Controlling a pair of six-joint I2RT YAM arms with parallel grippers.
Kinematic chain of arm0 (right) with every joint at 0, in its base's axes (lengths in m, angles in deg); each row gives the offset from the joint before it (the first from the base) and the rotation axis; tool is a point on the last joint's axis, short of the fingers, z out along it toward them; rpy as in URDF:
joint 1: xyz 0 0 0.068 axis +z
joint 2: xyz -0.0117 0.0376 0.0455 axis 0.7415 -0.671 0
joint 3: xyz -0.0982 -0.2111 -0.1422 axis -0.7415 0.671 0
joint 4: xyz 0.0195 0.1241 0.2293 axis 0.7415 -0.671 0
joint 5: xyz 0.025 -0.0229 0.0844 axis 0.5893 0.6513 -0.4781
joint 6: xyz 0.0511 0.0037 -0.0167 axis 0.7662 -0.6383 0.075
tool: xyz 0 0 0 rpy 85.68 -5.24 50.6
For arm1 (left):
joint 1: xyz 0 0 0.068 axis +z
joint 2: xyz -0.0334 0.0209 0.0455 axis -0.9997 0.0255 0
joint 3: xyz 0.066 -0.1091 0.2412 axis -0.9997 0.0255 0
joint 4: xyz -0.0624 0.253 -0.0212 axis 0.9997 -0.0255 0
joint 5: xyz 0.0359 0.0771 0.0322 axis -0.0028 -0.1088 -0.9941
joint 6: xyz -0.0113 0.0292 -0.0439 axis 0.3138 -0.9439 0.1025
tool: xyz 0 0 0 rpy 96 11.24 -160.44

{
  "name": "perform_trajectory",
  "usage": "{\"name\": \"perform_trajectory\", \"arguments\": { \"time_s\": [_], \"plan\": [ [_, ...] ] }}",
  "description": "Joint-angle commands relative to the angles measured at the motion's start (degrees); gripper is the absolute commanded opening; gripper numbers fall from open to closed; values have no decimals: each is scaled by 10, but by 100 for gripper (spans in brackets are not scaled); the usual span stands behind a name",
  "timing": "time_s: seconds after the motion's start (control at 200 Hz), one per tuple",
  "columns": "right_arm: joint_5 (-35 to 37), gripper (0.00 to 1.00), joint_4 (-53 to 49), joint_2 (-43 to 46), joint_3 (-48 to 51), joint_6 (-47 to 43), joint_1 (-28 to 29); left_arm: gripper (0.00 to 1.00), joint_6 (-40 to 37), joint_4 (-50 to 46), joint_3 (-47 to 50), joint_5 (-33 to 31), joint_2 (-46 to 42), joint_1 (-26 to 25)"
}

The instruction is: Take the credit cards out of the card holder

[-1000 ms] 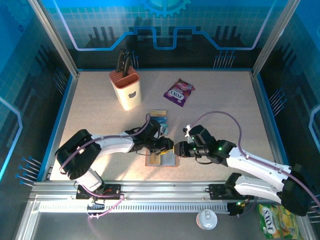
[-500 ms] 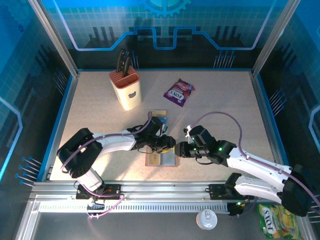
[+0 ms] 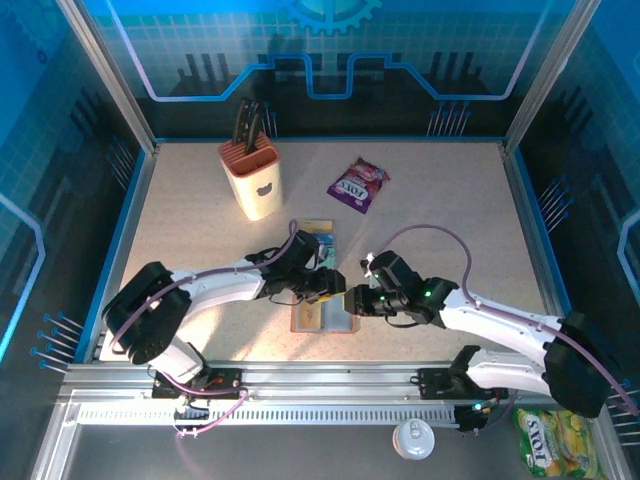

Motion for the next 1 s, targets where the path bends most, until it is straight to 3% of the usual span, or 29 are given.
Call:
{"name": "perform_trajectory", "arguments": {
  "time_s": [0.0,0.615,0.996],
  "plan": [
    [-10,31,19,-24,-26,8,10,45,-6,-2,32,-2,-28,18],
    [-34,33,66,-184,-104,11,53,44,-31,-38,142,4,-148,97],
    [-44,34,79,-251,-132,13,64,15,-70,-52,159,5,-134,112]
  ]
}}
